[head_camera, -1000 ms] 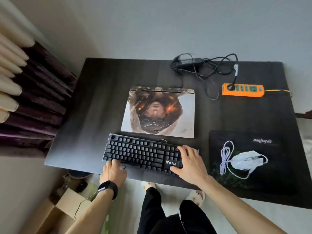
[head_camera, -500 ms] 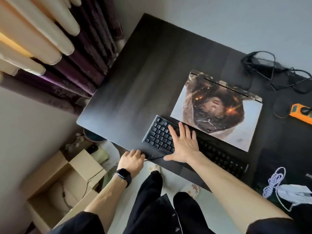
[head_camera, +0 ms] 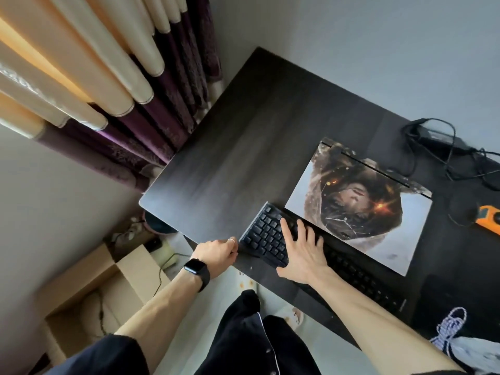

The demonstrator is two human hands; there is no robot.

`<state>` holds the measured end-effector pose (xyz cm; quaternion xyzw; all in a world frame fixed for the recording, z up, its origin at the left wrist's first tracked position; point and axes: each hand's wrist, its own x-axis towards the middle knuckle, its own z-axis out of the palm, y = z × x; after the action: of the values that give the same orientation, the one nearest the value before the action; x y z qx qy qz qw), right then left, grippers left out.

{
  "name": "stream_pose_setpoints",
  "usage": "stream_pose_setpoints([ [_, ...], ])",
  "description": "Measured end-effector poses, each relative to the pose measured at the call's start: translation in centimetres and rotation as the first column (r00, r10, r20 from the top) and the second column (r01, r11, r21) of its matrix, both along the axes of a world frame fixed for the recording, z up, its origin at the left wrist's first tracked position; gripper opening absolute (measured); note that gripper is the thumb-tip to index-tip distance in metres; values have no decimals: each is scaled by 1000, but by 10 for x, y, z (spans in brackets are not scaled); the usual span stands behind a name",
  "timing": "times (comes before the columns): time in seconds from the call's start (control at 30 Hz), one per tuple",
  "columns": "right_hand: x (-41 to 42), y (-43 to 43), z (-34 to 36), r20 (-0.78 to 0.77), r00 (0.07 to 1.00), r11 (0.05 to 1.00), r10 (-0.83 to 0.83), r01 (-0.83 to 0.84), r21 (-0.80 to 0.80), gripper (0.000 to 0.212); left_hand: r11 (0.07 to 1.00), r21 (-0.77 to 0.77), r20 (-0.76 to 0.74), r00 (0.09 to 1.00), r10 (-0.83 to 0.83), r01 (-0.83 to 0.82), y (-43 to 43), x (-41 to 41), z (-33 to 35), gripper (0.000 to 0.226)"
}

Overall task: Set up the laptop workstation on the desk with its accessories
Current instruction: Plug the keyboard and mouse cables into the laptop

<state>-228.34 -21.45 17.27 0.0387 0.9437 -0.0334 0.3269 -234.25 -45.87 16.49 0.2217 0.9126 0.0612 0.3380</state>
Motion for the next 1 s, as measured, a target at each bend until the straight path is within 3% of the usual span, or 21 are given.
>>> stream_pose_setpoints([
  [0.2, 4, 4, -7, -5, 999, 999, 50, -50, 17, 151, 997, -76, -12, 999, -31, 30, 13, -13, 11, 15],
  [0.5, 17, 15, 8, -129, 991, 997, 42, -50, -63, 137, 987, -148, -2, 998, -69, 68, 1, -37, 22, 30],
  [0.63, 35, 23, 24, -194, 971, 975, 141, -171, -145, 134, 985, -161, -68, 995, -71, 59, 1, -74, 40, 35],
  [0.77, 54, 16, 21, -197, 947, 946, 255, -287, -153, 133, 994, -112, -198, 979, -42, 20, 34, -129, 79, 32],
  [0.9, 52, 10, 9, -116, 968, 967, 223, -234, -95, 136, 998, 37, -282, 959, -30, 42, 81, -145, 110, 28],
  [1.0, 45, 10, 0, -66, 988, 988, 142, -146, -51, 134, 997, 30, -271, 961, -58, 69, 96, -127, 113, 26],
])
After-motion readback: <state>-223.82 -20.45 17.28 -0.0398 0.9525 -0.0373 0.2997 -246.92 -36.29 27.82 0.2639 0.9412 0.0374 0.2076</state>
